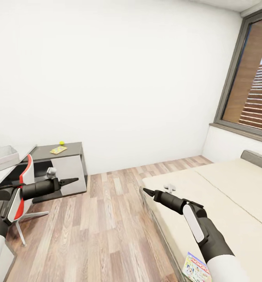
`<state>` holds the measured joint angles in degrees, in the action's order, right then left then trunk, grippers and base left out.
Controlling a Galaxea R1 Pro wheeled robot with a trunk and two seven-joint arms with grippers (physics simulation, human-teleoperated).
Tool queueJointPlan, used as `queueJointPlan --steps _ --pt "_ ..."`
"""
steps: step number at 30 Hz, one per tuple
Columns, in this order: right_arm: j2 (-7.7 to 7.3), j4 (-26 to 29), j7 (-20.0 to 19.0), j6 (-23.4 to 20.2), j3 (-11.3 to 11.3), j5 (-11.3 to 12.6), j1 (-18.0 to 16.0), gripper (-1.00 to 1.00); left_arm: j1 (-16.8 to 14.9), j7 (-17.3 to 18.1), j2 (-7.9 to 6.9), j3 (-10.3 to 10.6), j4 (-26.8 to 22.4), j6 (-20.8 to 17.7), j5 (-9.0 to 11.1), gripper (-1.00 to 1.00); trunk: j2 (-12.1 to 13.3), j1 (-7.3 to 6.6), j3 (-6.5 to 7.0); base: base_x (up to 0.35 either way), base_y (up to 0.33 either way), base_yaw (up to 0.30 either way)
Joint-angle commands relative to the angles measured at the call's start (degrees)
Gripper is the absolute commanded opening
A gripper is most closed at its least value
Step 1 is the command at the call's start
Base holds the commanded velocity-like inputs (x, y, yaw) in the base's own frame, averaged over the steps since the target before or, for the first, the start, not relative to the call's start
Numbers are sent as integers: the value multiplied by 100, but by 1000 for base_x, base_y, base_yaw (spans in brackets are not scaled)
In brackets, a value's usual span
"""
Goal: Put all the toys in the child's room - the three board games (two on the bed and one on the table), the two jigsaw puzzles on the table, and the tennis ball on the table - inside the toy box on the table in the child's room.
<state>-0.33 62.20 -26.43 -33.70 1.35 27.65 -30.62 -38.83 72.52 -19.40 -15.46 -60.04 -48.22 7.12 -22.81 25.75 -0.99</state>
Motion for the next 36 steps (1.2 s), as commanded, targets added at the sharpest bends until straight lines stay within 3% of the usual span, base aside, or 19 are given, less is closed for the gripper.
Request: queueJointPlan --steps 1,23,36 --pt "-2 2 6 -31 5 30 -6 100 -2 7 -3 -1 1 -47 21 100 -11 4 -6 0 289 -232" --pt "-10 -1 6 -22 -2 38 -6 100 -2 1 -3 -1 1 -47 20 100 -11 4 79 0 275 -235" --pt "-17 -11 6 -22 -3 39 -6 100 -2 7 -3 -1 1 -47 23 100 -11 4 129 0 182 -252"
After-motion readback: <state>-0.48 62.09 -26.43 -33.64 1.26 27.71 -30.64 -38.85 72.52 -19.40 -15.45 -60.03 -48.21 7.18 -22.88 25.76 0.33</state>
